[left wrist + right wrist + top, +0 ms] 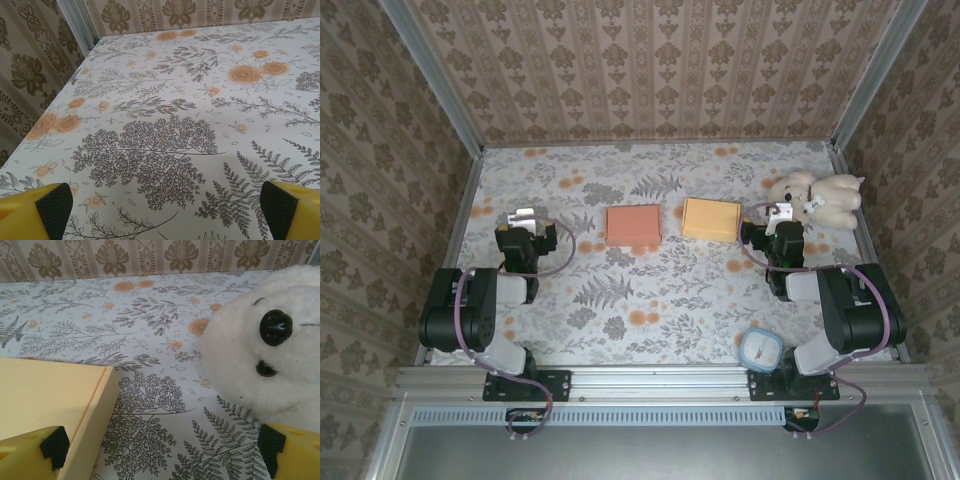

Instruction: Fold the paper box

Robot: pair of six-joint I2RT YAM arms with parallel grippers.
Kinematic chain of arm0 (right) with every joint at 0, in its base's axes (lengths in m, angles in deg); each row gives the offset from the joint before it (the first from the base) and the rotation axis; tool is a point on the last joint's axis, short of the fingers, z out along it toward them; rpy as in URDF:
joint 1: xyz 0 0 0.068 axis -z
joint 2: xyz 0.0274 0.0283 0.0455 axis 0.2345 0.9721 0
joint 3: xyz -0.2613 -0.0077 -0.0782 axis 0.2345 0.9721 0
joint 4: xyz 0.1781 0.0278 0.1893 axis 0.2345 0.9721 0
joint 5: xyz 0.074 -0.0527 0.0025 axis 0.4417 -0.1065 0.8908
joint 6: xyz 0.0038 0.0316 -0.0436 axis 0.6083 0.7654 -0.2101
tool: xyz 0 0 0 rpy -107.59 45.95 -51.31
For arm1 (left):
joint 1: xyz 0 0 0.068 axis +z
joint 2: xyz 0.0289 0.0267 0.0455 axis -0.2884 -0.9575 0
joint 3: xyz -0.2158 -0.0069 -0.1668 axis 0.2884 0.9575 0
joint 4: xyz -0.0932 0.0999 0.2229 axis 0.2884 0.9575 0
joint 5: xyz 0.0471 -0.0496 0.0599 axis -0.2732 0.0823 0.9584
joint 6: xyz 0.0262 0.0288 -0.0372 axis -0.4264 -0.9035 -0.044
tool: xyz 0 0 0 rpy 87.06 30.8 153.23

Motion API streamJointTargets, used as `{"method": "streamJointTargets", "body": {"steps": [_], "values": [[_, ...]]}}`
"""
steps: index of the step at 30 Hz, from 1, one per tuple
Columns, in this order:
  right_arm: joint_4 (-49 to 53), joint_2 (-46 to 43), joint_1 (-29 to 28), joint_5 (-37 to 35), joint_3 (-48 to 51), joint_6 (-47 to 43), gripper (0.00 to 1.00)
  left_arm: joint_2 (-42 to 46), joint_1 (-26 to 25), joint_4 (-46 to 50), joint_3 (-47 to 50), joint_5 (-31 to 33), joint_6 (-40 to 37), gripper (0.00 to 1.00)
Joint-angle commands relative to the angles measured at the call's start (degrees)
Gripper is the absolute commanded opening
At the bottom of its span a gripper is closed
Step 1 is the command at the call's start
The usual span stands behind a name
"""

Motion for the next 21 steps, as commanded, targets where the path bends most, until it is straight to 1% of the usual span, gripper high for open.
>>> {"method": "streamJointTargets", "body": {"steps": [1, 21], "values": [[0.30, -0.57, 0.16, -1.01, -0.18, -0.79, 1.00, 0.47, 0.14, -0.21, 0.00, 0.61, -1.25, 1.00], [0.30, -0.58, 0.16, -1.01, -0.16, -0.76, 1.00, 0.49, 0.21, -0.18, -0.02, 0.44, -1.16, 1.00]]}}
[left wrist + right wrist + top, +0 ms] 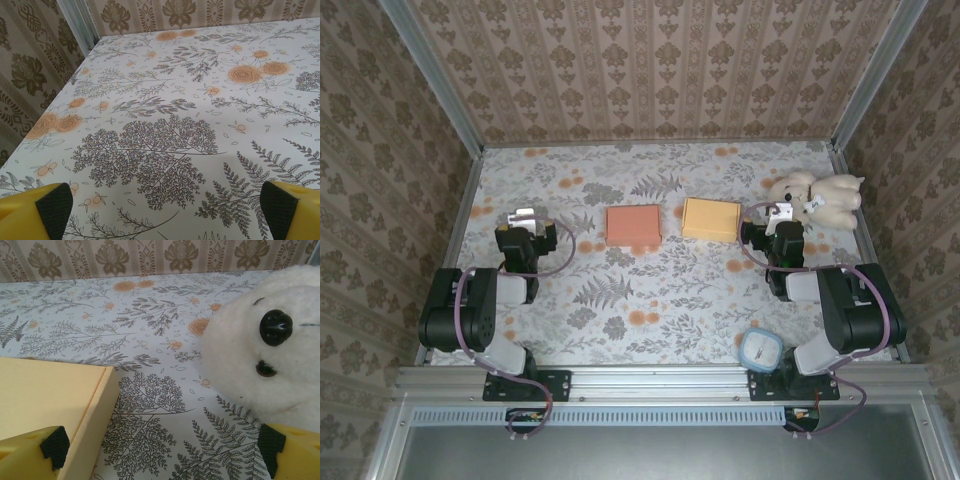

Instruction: Fold the paper box

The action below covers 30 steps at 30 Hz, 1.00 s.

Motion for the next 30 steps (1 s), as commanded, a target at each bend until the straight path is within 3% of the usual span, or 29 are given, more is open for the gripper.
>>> {"method": "streamJointTargets", "body": {"steps": [1, 25, 28, 30], "values": [[0.32, -0.52, 0.16, -1.01, -0.16, -0.77, 1.00, 0.47, 0.22, -0.18, -0.08, 0.49, -1.15, 1.00], [0.30, -0.58, 0.16, -1.01, -0.17, -0.77, 1.00, 0.37, -0.01, -0.38, 0.01, -0.08, -1.61, 1.00], [0.31, -0.51, 0.16, -0.97, -0.18, -0.77, 1.00, 0.55, 1.64, 1.80, -0.98, -5.69, -1.55, 1.00], [0.30, -0.54, 0.15, -1.01, -0.16, -0.80, 1.00, 1.05, 2.42, 2.95, -1.19, -13.66, -4.02, 1.00]]}}
